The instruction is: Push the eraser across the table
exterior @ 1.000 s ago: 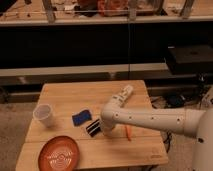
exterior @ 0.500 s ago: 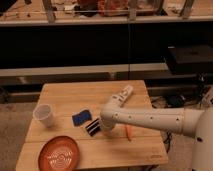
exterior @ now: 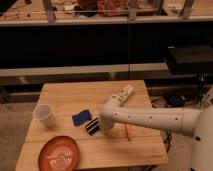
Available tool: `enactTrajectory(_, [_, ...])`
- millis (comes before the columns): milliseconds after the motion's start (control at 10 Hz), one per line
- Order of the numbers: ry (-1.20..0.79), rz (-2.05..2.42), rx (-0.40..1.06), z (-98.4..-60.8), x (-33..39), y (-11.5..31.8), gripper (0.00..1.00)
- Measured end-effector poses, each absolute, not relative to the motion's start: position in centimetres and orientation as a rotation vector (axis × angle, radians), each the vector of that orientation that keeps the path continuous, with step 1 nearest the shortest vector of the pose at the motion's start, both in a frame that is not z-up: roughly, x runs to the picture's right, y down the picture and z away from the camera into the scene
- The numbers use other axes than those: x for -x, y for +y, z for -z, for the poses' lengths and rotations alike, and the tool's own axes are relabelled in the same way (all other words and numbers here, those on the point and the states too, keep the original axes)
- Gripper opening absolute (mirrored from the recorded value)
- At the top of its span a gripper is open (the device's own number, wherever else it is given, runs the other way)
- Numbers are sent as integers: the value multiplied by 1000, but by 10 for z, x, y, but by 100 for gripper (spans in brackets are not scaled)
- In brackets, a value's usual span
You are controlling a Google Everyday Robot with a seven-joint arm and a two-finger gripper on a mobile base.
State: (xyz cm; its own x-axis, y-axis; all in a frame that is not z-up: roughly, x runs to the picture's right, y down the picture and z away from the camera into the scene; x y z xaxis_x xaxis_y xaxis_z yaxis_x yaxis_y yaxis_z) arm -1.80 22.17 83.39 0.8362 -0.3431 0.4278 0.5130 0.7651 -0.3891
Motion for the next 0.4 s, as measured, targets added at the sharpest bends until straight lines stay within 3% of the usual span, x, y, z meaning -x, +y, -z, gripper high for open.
enactTrajectory(400, [-348,484,509,-837,22,218,0])
